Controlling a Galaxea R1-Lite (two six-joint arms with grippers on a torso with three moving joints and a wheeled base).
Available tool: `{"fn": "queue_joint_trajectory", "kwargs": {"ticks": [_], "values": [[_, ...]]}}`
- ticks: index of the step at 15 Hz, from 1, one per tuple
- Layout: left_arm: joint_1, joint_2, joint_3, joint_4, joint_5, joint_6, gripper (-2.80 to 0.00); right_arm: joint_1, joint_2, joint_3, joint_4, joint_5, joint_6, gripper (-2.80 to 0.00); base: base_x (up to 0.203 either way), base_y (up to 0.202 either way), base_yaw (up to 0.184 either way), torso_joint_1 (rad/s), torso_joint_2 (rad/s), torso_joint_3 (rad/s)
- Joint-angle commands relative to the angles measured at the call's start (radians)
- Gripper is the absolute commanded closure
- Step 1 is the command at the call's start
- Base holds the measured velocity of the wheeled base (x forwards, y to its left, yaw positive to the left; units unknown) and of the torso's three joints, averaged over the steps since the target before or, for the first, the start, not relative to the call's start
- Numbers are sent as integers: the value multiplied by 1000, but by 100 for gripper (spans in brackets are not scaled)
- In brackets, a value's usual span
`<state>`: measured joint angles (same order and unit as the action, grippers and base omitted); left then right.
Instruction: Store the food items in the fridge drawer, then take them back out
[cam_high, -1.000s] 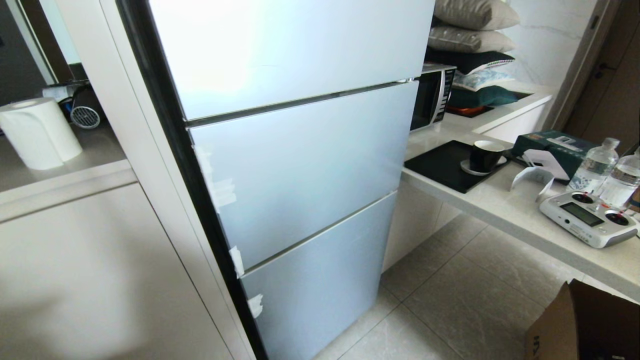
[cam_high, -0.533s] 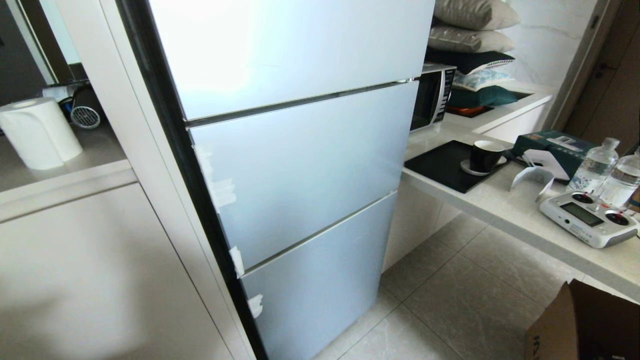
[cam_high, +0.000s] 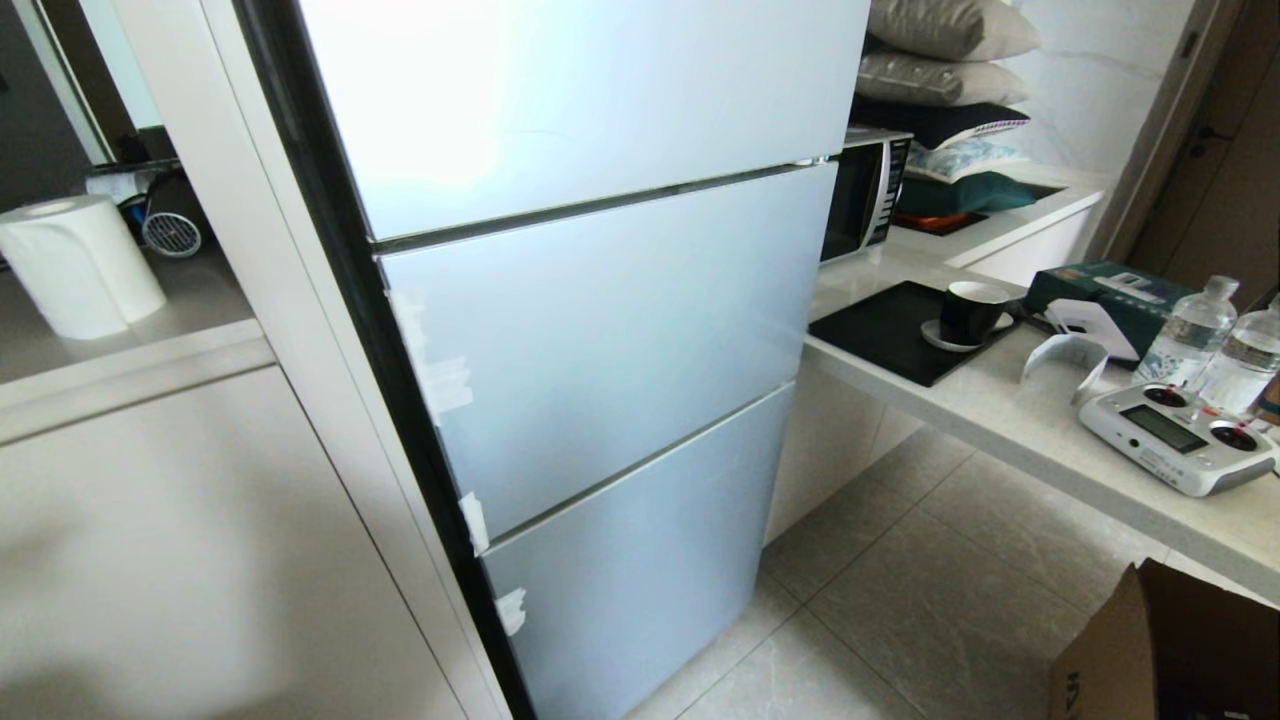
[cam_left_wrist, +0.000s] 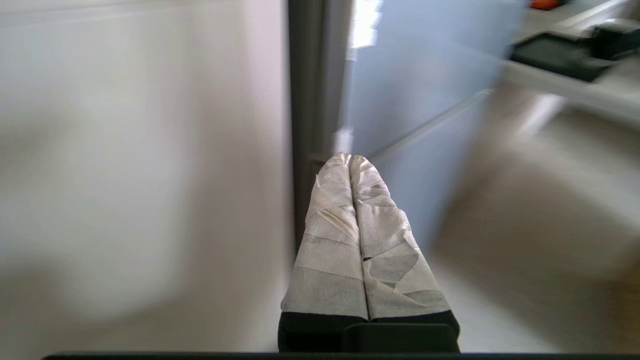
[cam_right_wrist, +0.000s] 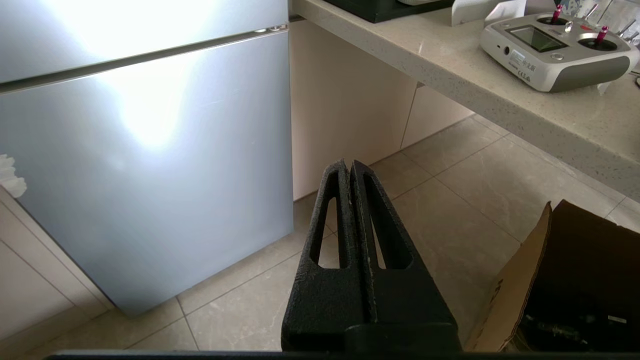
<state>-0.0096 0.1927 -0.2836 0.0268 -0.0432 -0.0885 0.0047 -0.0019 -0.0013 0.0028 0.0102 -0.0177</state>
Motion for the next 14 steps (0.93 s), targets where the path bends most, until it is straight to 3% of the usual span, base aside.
{"fn": "queue_joint_trajectory", "kwargs": {"ticks": [1,5,8,10,12,14], "values": [[-15,324,-76,-55,-46,-176,0,0,0,0,0,0,-1,0,0,0,0,0,0,0],[-29,705,-116,-325,-123,-443,0,0,0,0,0,0,-1,0,0,0,0,0,0,0],[-32,996,-146,-490,-116,-675,0,0,0,0,0,0,-1,0,0,0,0,0,0,0],[-33,1160,-171,-606,-77,-834,0,0,0,0,0,0,-1,0,0,0,0,0,0,0],[-34,1254,-188,-787,-45,-907,0,0,0,0,0,0,-1,0,0,0,0,0,0,0],[-35,1271,-201,-871,-36,-909,0,0,0,0,0,0,-1,0,0,0,0,0,0,0]]}}
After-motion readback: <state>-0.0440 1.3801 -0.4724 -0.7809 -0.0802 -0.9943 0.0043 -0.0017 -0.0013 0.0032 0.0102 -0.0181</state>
